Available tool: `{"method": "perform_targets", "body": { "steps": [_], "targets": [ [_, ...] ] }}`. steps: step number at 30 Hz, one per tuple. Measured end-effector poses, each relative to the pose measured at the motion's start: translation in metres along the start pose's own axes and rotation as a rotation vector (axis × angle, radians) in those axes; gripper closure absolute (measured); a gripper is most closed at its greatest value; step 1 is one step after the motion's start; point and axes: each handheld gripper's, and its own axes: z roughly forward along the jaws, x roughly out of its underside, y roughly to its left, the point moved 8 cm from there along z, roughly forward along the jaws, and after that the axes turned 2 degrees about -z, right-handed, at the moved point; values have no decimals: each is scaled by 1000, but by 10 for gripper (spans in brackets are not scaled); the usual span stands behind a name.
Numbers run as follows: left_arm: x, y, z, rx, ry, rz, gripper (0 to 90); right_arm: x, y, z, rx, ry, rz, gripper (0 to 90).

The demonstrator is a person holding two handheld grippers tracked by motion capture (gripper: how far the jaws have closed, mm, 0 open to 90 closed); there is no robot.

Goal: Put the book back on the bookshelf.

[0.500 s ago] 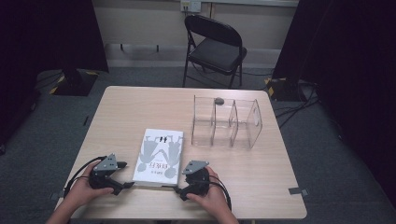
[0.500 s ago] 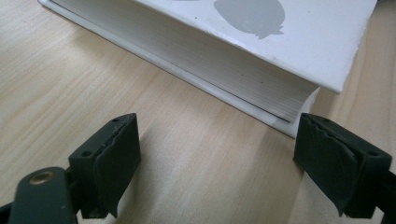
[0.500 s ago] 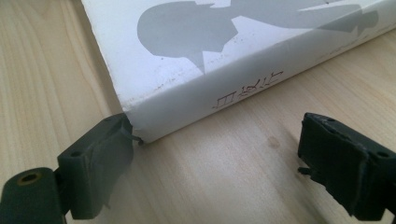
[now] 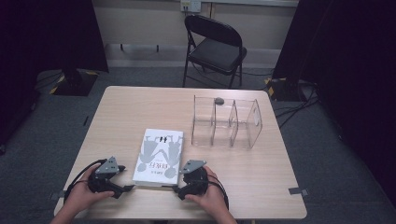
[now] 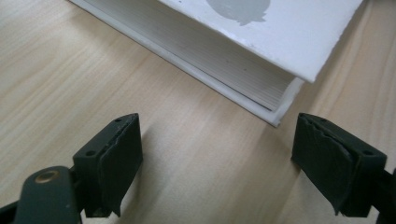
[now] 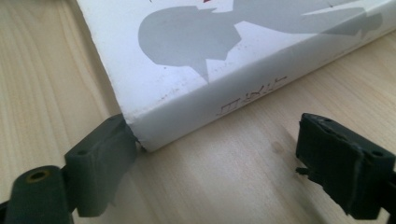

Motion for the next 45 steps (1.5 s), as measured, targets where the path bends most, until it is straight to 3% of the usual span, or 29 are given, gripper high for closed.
{"method": "perform_targets", "body": {
  "steps": [4,7,12,14,16,18,19,20,23,25,30,32,37,41,45],
  "targets": [
    [-2,-4,0,-22,5,-31,186,-2,1,0,-7,9,-9,144],
    [-3,-7,-1,-17,29,-2,219,-3,1,0,1,18,-22,152],
    [-7,-11,0,-13,29,6,238,-4,2,0,-7,21,-18,156],
    [-10,-12,1,-22,10,7,250,-4,3,0,-13,17,-25,156],
    [-14,-14,1,-5,6,4,254,-4,3,0,-12,10,-19,156],
    [-16,-15,2,-8,7,22,272,-7,4,-1,-15,-5,-23,158],
    [-18,-16,3,-7,0,10,283,-8,4,-2,-11,-1,-17,158],
    [-18,-16,4,-12,6,23,295,-8,4,-2,-12,1,-15,158],
    [-23,-19,10,-27,-11,9,318,-12,5,-2,-22,-14,-18,159],
    [-24,-19,12,-43,8,38,351,-14,6,-2,-12,-10,-29,159],
    [-26,-23,16,-21,14,25,361,-15,7,-3,-6,-10,-46,159],
    [-27,-24,18,-22,-3,29,377,-18,9,-3,-5,-13,-61,148],
    [-28,-25,19,-19,8,15,366,-20,11,-5,4,-4,-71,139],
    [-29,-25,18,-26,14,28,371,-26,9,-6,5,-24,-65,138],
    [-30,-25,18,-26,16,22,374,-30,9,-8,18,-14,-92,137]
  ]
}}
